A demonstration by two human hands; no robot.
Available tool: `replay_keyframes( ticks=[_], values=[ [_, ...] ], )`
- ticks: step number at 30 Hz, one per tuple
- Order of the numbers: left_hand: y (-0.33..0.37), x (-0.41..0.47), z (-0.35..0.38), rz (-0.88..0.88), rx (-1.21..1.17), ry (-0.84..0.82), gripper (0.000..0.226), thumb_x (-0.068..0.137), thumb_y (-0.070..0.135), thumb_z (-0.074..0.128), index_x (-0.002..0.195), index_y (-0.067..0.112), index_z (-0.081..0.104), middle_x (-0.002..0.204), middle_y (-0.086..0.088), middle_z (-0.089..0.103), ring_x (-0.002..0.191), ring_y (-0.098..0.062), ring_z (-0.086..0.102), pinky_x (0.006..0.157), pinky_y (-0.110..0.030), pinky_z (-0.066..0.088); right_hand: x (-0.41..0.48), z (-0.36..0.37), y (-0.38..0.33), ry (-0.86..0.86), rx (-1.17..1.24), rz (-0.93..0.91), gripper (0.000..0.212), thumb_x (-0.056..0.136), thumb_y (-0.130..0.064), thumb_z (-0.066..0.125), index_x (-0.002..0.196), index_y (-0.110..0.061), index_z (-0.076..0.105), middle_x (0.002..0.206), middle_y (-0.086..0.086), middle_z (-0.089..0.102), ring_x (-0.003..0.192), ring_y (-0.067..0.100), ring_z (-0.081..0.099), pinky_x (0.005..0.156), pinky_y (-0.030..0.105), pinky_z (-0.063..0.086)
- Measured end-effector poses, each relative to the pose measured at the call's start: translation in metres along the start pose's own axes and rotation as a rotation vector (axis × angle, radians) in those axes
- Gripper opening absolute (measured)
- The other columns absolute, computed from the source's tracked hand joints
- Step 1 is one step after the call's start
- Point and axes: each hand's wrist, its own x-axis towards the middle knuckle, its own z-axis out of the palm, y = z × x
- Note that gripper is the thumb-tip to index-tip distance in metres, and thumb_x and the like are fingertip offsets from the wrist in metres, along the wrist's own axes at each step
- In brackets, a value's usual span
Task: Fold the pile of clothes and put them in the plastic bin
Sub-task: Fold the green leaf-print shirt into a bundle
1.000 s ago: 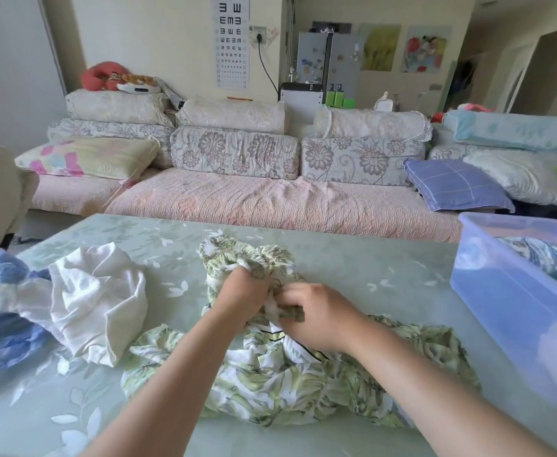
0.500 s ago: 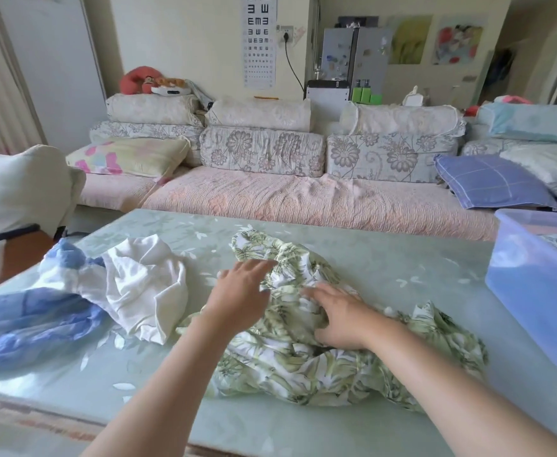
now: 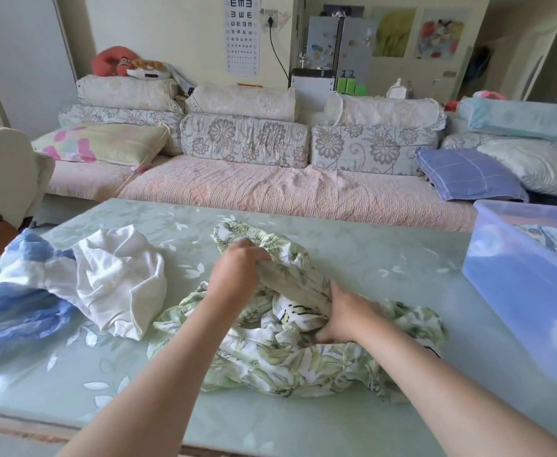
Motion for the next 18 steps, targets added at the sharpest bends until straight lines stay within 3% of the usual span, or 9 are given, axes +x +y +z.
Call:
replay_keyframes(
  ticks=[2,4,6,8,11,13,15,17,18],
  values=[
    [-0.003,0.002,-0.008,-0.055,-0.070,0.142,0.026,0.091,-0.003,0.056,0.096,0.012,0.077,0.098,0.001,0.060,0.081,-0.015,0.056,0.066,-0.015,0.040,0.000,-0.007,0.001,0.103,0.014,-0.013,0.045,0.079,-0.025,0.069,0.121,-0.019,0.056,0.097,0.001,0.063,0.090,0.028,0.063,0.081,0.036,0.051],
    [-0.007,0.003,-0.011,-0.111,0.001,0.136,0.031,0.088,-0.009,0.054,0.101,0.009,0.076,0.101,-0.006,0.060,0.084,-0.020,0.055,0.067,-0.021,0.039,-0.004,-0.015,0.002,0.255,0.044,-0.051,0.019,0.083,-0.008,0.056,0.097,-0.021,0.062,0.087,0.001,0.062,0.080,0.028,0.060,0.071,0.033,0.046],
    [-0.007,-0.001,-0.008,-0.163,0.166,0.010,0.045,0.082,-0.009,0.051,0.116,0.016,0.069,0.110,-0.007,0.058,0.102,-0.025,0.053,0.079,-0.031,0.045,-0.004,-0.021,0.002,0.413,0.096,-0.103,0.023,0.083,-0.001,0.049,0.088,-0.021,0.060,0.082,-0.001,0.062,0.075,0.028,0.059,0.064,0.031,0.042],
    [0.002,-0.007,-0.004,-0.087,0.297,-0.139,0.061,0.080,0.001,0.051,0.135,0.026,0.052,0.132,0.003,0.049,0.124,-0.020,0.040,0.105,-0.038,0.040,-0.003,-0.023,0.000,0.570,0.108,-0.191,0.027,0.081,0.006,0.044,0.083,-0.017,0.058,0.077,-0.002,0.059,0.069,0.026,0.057,0.057,0.030,0.034],
    [0.028,-0.015,0.006,0.185,0.111,-0.334,0.074,0.084,0.024,0.054,0.152,0.031,0.024,0.152,0.011,0.033,0.142,-0.014,0.022,0.121,-0.043,0.021,-0.006,-0.028,-0.006,0.821,0.116,-0.410,0.030,0.069,0.016,0.049,0.070,-0.015,0.050,0.064,-0.002,0.047,0.054,0.026,0.043,0.051,0.026,0.020],
    [0.039,-0.017,0.015,0.228,0.110,-0.330,0.076,0.085,0.032,0.060,0.152,0.034,0.023,0.145,0.010,0.046,0.135,-0.015,0.039,0.113,-0.038,0.032,-0.006,-0.027,-0.009,0.946,0.117,-0.512,0.033,0.062,0.016,0.057,0.073,-0.014,0.056,0.065,-0.001,0.050,0.054,0.025,0.050,0.056,0.026,0.027],
    [0.037,-0.015,0.018,0.232,0.188,-0.236,0.060,0.089,0.018,0.056,0.144,0.038,0.040,0.123,0.007,0.064,0.103,-0.017,0.061,0.083,-0.029,0.049,-0.008,-0.026,-0.011,0.899,0.110,-0.568,0.037,0.064,0.010,0.064,0.091,-0.015,0.064,0.081,-0.001,0.060,0.073,0.024,0.060,0.064,0.030,0.034],
    [0.031,-0.013,0.018,0.184,0.227,-0.172,0.053,0.091,0.008,0.050,0.134,0.039,0.054,0.109,0.006,0.070,0.079,-0.016,0.063,0.061,-0.026,0.050,-0.010,-0.023,-0.006,0.712,0.052,-0.490,0.052,0.073,-0.024,0.073,0.122,-0.024,0.056,0.112,-0.001,0.058,0.106,0.024,0.057,0.083,0.036,0.039],
    [0.029,-0.012,0.016,0.163,0.240,-0.151,0.051,0.092,0.007,0.049,0.130,0.039,0.058,0.107,0.007,0.070,0.078,-0.017,0.063,0.058,-0.027,0.051,-0.010,-0.020,-0.002,0.580,0.015,-0.379,0.078,0.071,-0.053,0.072,0.138,-0.029,0.041,0.133,0.002,0.048,0.126,0.027,0.046,0.098,0.044,0.036]
  ],
)
